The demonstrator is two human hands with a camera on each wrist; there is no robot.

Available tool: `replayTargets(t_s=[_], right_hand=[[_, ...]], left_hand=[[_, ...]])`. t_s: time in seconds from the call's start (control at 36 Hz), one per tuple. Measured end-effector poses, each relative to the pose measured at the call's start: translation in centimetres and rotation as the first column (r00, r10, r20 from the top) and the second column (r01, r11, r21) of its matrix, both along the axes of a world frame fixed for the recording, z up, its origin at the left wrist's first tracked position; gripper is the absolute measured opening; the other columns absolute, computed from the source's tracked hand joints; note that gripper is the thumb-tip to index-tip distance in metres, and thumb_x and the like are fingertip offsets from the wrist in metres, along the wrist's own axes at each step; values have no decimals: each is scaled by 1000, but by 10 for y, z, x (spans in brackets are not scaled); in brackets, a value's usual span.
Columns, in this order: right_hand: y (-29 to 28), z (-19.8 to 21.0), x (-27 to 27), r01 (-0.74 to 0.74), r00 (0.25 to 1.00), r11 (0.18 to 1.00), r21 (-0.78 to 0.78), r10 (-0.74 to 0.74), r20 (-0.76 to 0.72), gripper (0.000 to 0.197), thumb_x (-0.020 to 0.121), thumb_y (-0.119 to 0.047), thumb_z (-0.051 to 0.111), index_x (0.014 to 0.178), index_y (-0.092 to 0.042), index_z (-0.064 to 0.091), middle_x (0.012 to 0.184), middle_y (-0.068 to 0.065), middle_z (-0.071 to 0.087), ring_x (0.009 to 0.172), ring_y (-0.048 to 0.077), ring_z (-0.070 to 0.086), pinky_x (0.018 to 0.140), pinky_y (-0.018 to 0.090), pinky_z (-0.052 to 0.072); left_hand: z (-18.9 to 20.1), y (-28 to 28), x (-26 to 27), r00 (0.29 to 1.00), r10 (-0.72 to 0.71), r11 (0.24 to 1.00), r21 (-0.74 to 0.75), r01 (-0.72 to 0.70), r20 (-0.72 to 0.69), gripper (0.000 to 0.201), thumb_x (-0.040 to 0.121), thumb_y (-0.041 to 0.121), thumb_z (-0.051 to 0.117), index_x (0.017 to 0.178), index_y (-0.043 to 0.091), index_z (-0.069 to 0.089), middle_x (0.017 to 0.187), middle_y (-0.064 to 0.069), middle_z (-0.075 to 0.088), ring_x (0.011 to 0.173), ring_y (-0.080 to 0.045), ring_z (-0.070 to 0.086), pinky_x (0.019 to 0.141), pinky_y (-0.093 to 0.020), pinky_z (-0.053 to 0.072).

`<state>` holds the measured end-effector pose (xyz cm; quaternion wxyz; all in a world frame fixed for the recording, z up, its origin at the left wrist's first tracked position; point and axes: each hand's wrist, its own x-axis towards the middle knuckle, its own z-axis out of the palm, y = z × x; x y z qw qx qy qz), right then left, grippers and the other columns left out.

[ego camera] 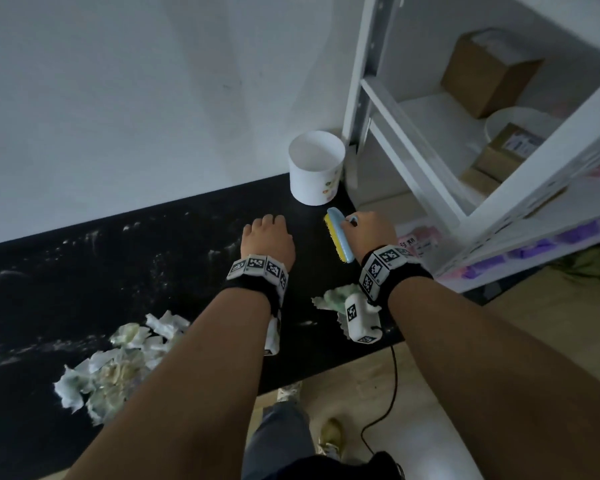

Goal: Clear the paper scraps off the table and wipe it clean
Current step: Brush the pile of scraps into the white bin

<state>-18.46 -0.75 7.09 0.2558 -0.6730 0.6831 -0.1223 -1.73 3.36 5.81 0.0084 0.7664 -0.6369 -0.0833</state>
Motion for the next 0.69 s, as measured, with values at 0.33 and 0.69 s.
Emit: replayTargets(t_s=[0.33, 0.69], right_hand=[[-70, -15, 11, 73, 992, 997, 21, -71, -103, 34, 99, -28, 41, 90, -6, 65, 89, 12, 65, 81, 25, 60, 72, 33, 46], [-94, -39, 19, 92, 990, 996, 0, -91, -109, 28, 99, -29, 42, 100, -13, 66, 94, 5, 68, 84, 19, 60, 76, 32, 50]], left_hand=[[9, -127, 6, 990, 79, 997, 19, -77, -118, 30, 98, 25, 41, 117, 8, 56, 121, -11, 58, 115, -29, 53, 95, -41, 42], [-5, -187, 6, 918, 264, 963, 143, -230, -297, 41, 99, 37, 39, 119, 5, 54, 117, -13, 56, 110, -31, 54, 89, -41, 49]])
